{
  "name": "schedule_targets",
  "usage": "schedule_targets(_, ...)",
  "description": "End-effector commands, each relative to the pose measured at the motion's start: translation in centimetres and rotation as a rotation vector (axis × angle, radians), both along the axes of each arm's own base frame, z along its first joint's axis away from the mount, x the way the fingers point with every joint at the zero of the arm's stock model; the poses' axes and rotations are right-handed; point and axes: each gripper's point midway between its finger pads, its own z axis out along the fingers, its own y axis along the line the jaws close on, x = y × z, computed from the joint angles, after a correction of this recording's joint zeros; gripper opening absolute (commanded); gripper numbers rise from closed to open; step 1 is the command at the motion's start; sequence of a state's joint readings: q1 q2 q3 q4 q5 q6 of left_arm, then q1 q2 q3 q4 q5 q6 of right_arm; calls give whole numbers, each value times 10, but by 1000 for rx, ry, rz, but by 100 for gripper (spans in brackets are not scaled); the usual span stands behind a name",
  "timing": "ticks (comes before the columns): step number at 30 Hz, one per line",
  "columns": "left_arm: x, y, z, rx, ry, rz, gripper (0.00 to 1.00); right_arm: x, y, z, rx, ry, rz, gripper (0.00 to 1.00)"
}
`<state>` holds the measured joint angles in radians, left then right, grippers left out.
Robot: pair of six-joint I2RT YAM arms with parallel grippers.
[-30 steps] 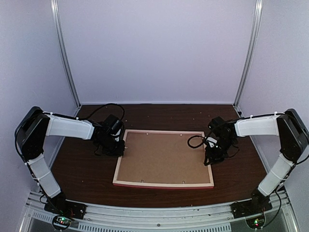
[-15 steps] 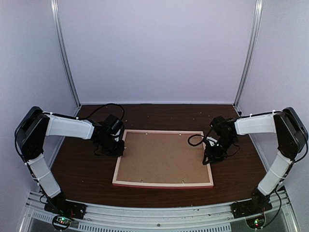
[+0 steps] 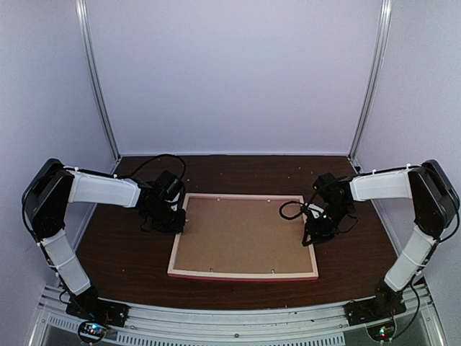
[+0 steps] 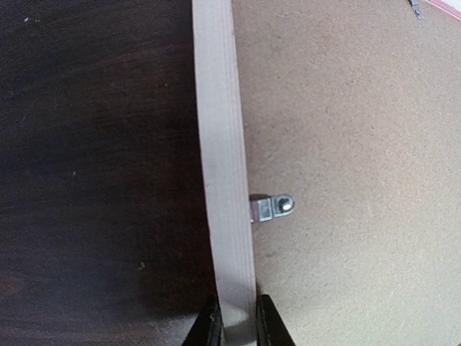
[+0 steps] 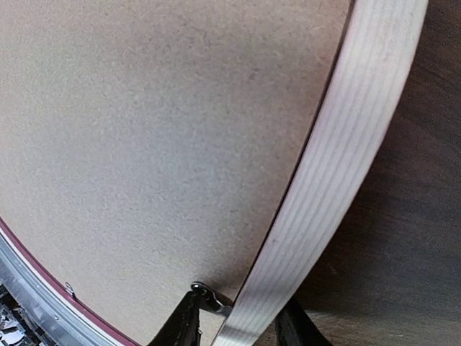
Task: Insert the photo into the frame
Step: Press the fastener onto the backboard.
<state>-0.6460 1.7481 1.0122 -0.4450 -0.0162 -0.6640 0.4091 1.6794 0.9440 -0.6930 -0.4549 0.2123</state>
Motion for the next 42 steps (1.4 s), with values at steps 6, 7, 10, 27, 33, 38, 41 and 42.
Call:
schedule_targets(6, -18, -6, -9, 10, 69, -72, 16, 28, 3, 4, -32, -118, 46, 33)
schedule_targets(7, -18, -6, -9, 10, 68, -72, 16, 28, 4, 3, -30, -118, 46, 33)
schedule_targets(10, -18, -6, -9, 9, 71, -74, 16, 29, 4, 2, -32, -112, 50, 32)
schedule_targets(27, -19, -6, -7, 11, 67, -86, 16, 41, 3, 8, 5, -120, 111, 28)
schedule_targets(33, -19, -7, -7, 11, 69, -91, 16, 49, -5, 12, 29, -123, 82, 30)
schedule_targets(38, -18, -7, -6, 10, 66, -90, 16, 52, 0, 19, 65, -133, 59, 44)
schedule_targets(41, -17, -8, -5, 7, 64, -84, 16, 55, 1, 22, 75, -137, 21, 48)
schedule_targets(42, -17, -8, -5, 6, 63, -83, 16, 55, 2, 22, 79, -132, 11, 48)
